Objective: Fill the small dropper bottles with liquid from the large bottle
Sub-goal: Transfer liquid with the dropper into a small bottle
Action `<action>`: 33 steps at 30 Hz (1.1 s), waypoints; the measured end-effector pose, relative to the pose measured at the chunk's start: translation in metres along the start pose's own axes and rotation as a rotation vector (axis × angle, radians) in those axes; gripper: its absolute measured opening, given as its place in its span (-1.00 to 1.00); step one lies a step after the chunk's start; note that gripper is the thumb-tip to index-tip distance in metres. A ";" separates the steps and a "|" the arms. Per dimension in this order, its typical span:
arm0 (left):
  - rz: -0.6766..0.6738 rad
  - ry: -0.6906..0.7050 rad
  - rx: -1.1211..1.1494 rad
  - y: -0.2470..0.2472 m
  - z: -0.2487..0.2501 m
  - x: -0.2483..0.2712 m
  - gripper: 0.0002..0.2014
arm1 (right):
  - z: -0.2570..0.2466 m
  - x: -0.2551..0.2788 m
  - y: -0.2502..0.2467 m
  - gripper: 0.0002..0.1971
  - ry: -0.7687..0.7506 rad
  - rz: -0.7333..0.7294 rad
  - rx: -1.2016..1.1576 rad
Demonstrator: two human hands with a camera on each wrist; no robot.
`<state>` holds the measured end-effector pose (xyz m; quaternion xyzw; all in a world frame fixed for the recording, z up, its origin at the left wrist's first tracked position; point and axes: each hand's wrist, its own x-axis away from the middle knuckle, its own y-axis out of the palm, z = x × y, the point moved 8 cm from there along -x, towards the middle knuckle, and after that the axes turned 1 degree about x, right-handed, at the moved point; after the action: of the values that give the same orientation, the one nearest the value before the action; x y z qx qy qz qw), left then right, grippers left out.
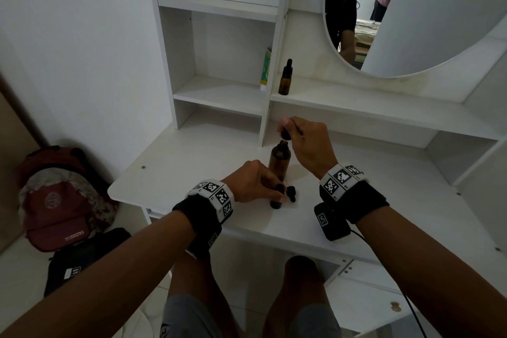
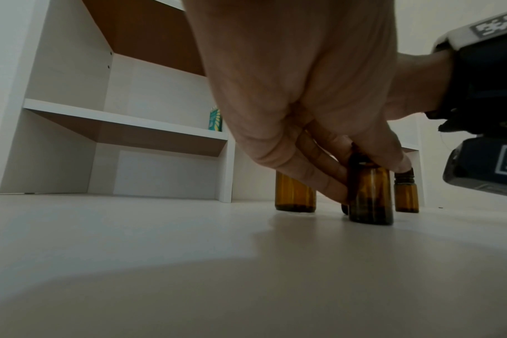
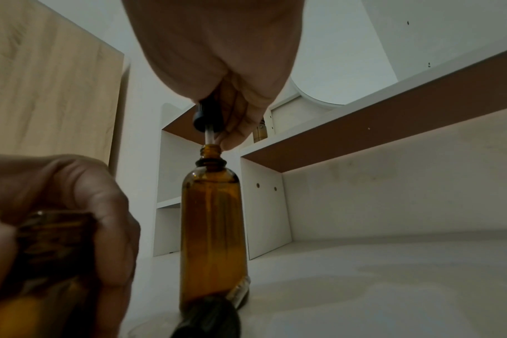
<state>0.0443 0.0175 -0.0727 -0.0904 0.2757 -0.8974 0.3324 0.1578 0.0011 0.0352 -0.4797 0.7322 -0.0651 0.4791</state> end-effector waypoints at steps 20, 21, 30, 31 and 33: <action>-0.011 0.000 -0.021 0.000 -0.001 -0.002 -0.72 | 0.001 0.000 -0.001 -0.65 0.014 0.030 -0.012; -0.012 -0.003 -0.020 0.000 -0.001 -0.002 -0.73 | 0.002 -0.001 0.000 -0.65 0.024 0.022 -0.017; -0.011 -0.011 -0.025 0.000 -0.004 -0.003 -0.72 | 0.001 0.001 0.002 -0.65 0.014 0.022 -0.014; -0.012 -0.013 -0.021 0.000 -0.005 -0.003 -0.72 | 0.000 0.002 0.003 -0.65 0.008 0.024 -0.017; -0.014 -0.014 -0.013 0.001 -0.004 -0.002 -0.73 | -0.002 0.003 0.000 -0.67 -0.018 0.049 -0.018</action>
<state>0.0450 0.0205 -0.0765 -0.1011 0.2786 -0.8972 0.3273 0.1558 -0.0016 0.0349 -0.4665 0.7400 -0.0423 0.4826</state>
